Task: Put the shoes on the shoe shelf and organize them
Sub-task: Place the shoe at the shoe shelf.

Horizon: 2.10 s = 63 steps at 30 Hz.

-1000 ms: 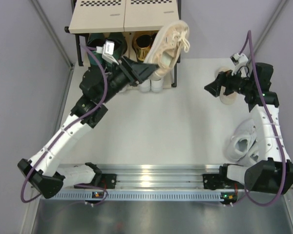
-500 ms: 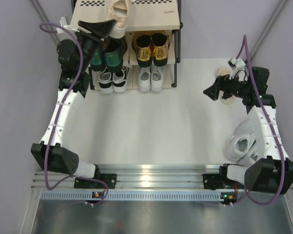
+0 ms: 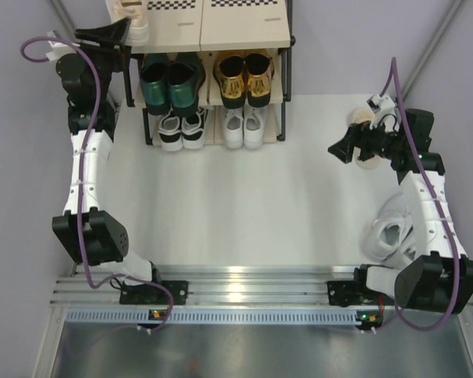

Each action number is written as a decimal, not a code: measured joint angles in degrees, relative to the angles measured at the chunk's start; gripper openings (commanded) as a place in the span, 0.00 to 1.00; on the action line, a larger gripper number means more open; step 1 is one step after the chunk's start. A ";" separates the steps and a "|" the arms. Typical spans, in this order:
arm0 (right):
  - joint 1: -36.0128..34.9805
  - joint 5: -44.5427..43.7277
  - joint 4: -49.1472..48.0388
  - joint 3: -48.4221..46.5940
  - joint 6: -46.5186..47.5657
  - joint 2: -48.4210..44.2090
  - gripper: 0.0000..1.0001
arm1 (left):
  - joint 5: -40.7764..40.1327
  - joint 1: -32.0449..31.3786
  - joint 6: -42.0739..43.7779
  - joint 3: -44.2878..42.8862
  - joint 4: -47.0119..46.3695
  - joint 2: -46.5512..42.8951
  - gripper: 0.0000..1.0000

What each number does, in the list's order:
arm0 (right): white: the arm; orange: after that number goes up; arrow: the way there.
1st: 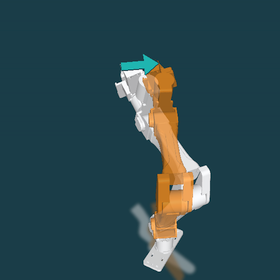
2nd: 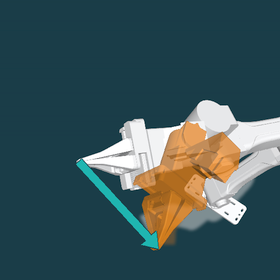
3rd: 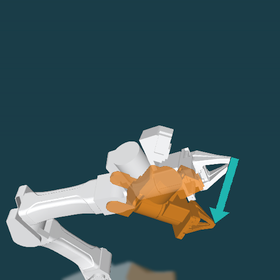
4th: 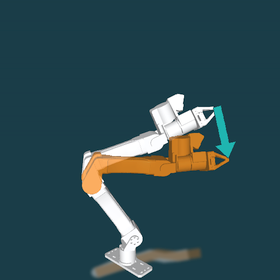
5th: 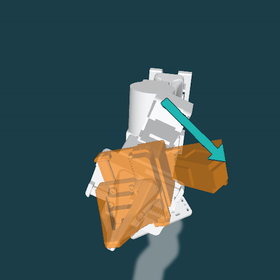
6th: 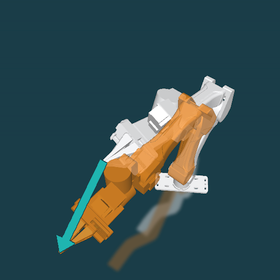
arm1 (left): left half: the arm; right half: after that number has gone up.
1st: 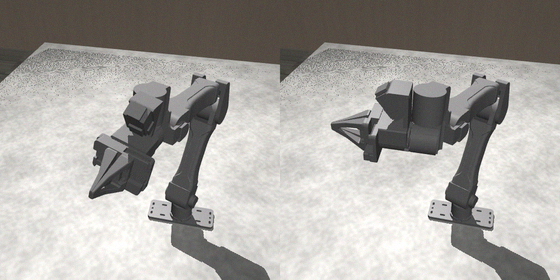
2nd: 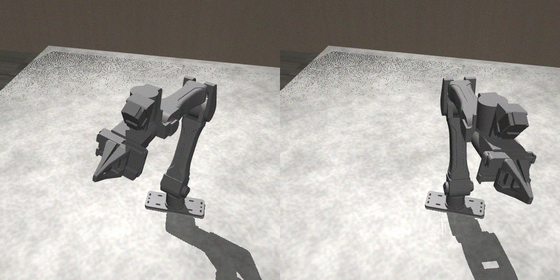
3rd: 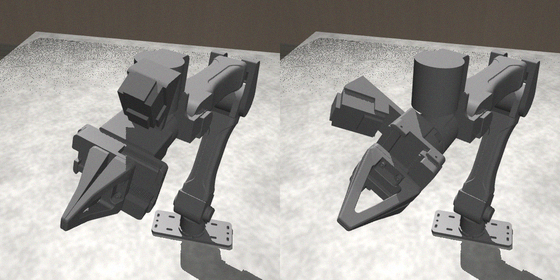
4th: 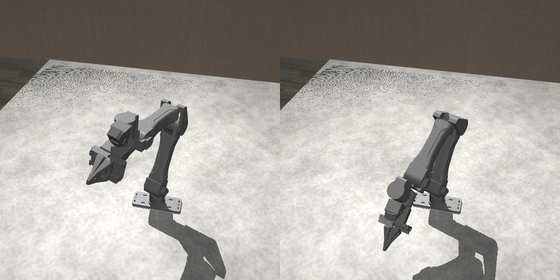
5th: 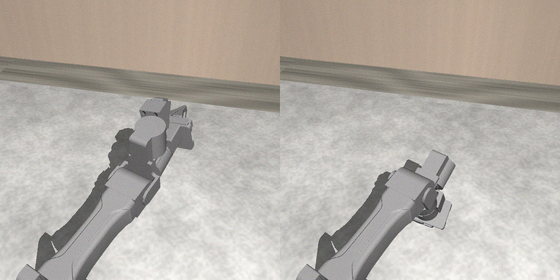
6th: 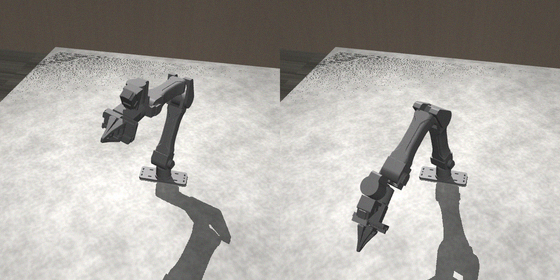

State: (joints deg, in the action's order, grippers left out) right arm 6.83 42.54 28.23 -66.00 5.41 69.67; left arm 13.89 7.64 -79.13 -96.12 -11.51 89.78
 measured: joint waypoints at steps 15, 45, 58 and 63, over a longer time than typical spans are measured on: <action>0.07 -0.02 0.00 0.02 0.04 0.00 0.86 | 5.46 2.16 -5.62 -3.19 0.42 5.46 0.00; 0.11 0.00 -0.24 0.28 0.09 0.00 0.87 | 9.64 4.02 -9.86 -6.64 1.46 8.55 0.82; 0.17 0.02 -0.61 1.14 0.00 -0.02 0.87 | 11.65 6.86 -10.36 -4.76 6.84 4.31 0.98; 0.20 0.02 -0.79 1.14 -0.02 0.00 0.87 | 12.28 7.39 -10.56 -4.22 7.06 4.20 0.98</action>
State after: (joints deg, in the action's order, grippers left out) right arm 7.03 42.57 27.44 -64.86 5.39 69.67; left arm 26.17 15.03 -89.69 -100.33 -4.45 93.97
